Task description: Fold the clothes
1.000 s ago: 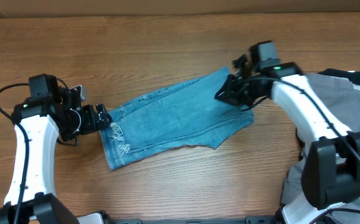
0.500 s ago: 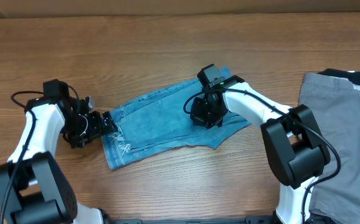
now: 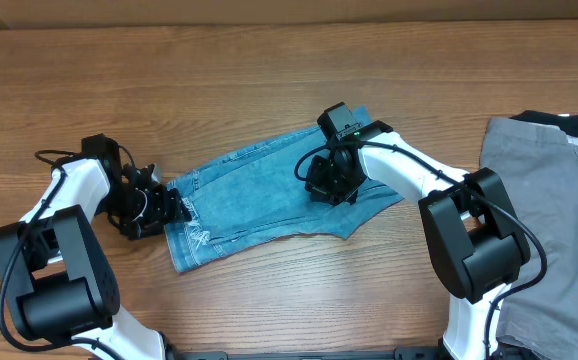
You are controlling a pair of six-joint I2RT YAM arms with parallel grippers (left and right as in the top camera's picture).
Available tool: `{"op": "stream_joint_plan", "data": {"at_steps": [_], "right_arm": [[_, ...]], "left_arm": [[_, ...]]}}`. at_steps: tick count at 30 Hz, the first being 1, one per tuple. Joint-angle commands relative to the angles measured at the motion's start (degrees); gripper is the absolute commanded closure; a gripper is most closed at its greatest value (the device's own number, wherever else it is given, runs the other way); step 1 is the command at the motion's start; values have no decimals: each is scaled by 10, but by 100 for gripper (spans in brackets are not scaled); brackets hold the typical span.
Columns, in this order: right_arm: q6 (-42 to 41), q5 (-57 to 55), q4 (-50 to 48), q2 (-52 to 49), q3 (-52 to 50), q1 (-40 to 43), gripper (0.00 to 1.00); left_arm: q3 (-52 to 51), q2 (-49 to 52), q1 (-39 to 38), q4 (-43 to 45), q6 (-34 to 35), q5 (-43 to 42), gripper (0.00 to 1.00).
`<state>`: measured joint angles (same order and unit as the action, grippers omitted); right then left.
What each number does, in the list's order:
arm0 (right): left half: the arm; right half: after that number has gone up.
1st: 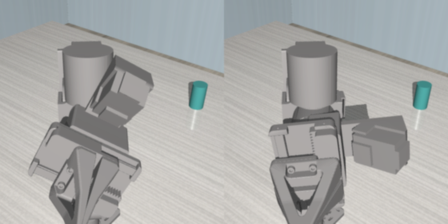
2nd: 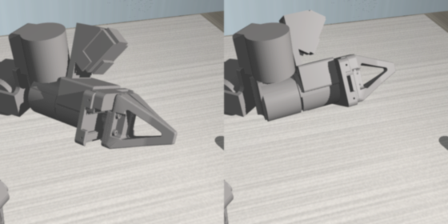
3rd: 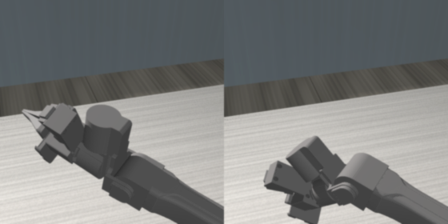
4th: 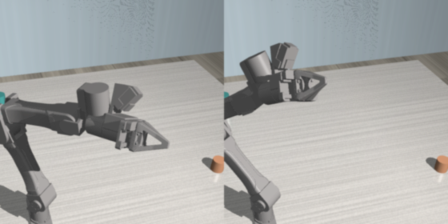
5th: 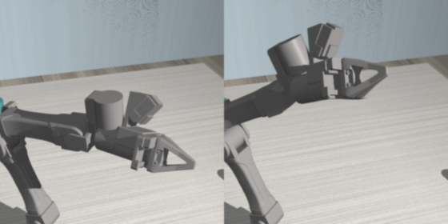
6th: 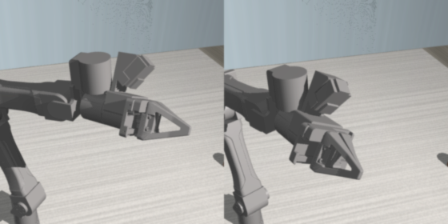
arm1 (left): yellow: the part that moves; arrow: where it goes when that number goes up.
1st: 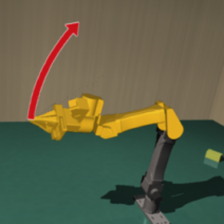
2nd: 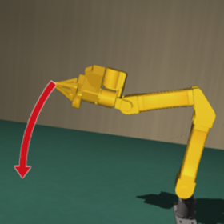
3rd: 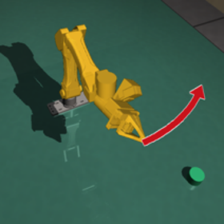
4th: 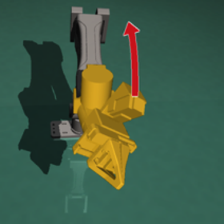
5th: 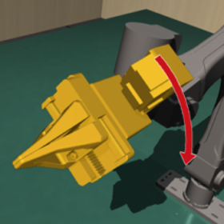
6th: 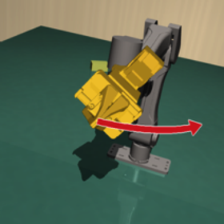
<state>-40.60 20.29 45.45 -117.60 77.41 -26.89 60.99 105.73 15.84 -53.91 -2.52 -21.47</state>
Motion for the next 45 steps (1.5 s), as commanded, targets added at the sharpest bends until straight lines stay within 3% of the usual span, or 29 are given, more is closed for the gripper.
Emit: {"op": "stream_joint_plan", "data": {"at_steps": [1, 10, 16, 19, 21, 26, 30, 37, 45], "right_arm": [[-6, -22, -2, -26, -3, -2, 96], [-6, -22, -4, -26, -3, -2, 96], [-6, -22, -3, -25, -3, -2, 96], [-6, -22, -3, -26, -3, -1, 96], [-6, -22, -3, -26, -3, -1, 96], [-6, -22, -3, -26, -3, -1, 96], [-6, -20, -3, -25, -3, 0, 96], [1, 21, 28, -21, 12, 0, 96], [64, 38, 42, 73, 59, -20, 96]], "left_arm": [[-46, 43, -17, 30, -37, -19, 32], [-121, 43, -20, 145, 0, -1, 34], [-148, 43, -27, 170, 0, -26, 45], [-148, 43, -31, 158, 0, -27, 58], [-148, 43, -31, 154, 0, -36, 73], [-140, 42, -24, 146, 15, -40, 95], [-97, 31, 0, 89, 14, -35, 96], [66, -14, 65, -90, 14, 18, 96], [286, -65, 82, -257, 15, 85, 96]]}}
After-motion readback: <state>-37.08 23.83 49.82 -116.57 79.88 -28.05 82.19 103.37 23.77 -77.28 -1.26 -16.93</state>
